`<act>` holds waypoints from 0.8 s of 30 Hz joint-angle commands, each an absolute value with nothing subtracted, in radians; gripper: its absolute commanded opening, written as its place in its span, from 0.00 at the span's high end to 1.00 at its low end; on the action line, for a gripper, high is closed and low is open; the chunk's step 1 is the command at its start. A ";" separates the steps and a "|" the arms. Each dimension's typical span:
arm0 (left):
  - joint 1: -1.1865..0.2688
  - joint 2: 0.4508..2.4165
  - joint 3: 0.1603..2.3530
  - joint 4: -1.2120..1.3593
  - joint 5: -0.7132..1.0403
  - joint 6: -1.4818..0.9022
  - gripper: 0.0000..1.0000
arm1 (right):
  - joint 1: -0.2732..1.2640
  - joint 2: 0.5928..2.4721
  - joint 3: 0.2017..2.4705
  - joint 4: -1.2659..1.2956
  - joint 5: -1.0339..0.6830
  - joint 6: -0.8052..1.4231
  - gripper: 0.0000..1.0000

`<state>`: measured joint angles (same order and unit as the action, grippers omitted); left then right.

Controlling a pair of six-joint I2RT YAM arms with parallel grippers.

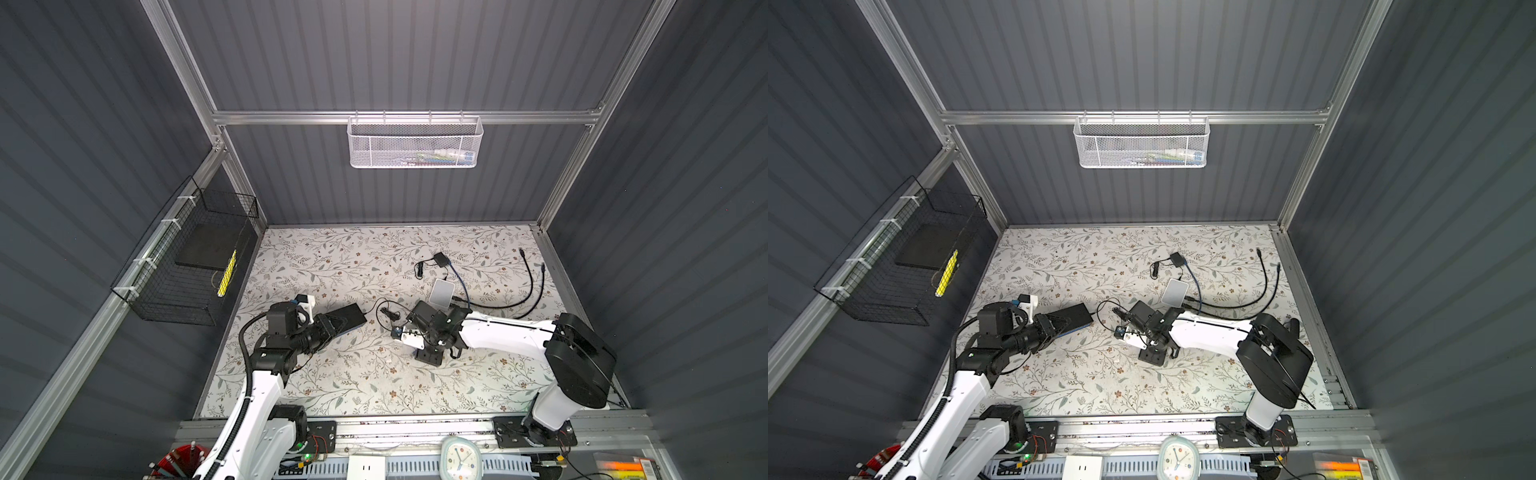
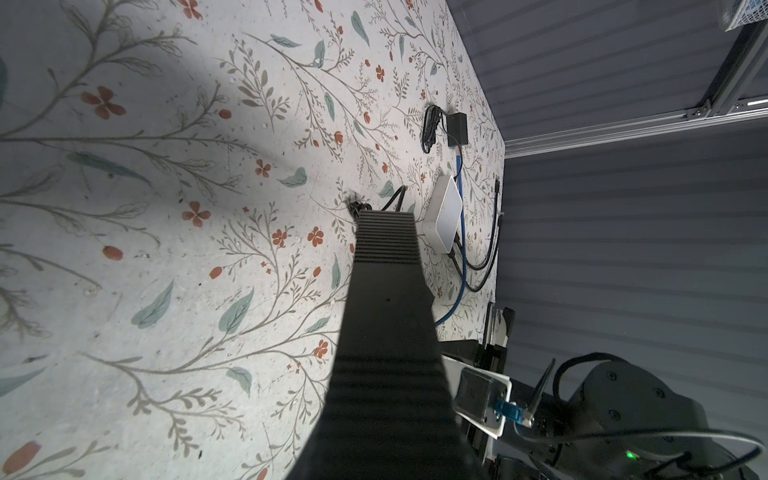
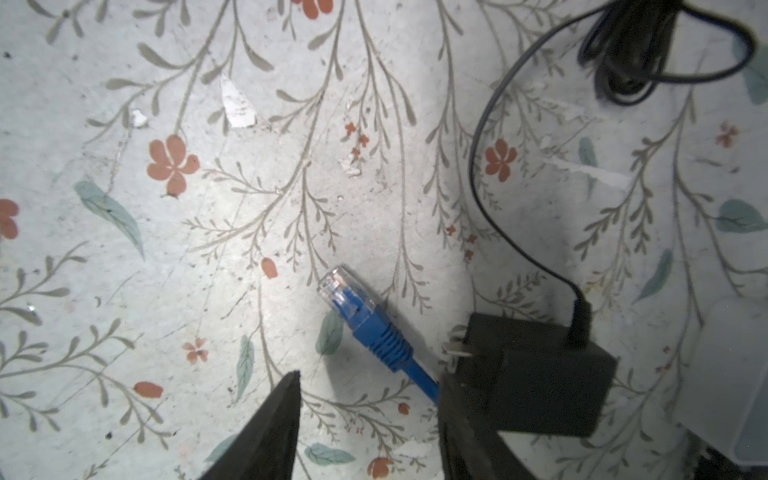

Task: Insert the plug into the switch port
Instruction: 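Lower the right gripper onto the blue plug beside the black adapter and close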

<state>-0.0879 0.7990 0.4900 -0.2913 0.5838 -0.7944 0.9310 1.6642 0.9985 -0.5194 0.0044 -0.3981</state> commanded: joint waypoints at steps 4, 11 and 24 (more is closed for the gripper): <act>-0.080 0.799 0.534 -0.271 0.590 -0.763 1.00 | 0.925 1.722 1.008 -0.510 -0.036 -0.424 0.45; -0.080 0.801 0.535 -0.262 0.593 -0.760 1.00 | 0.899 1.766 1.003 -0.525 -0.042 -0.422 0.48; -0.081 0.816 0.541 -0.254 0.594 -0.758 1.00 | 0.893 1.746 1.012 -0.591 0.026 -0.423 0.45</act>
<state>-0.0879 0.8230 0.4950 -0.2905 0.5838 -0.7883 0.8989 1.7397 1.0080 -0.5125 -0.0269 -0.4126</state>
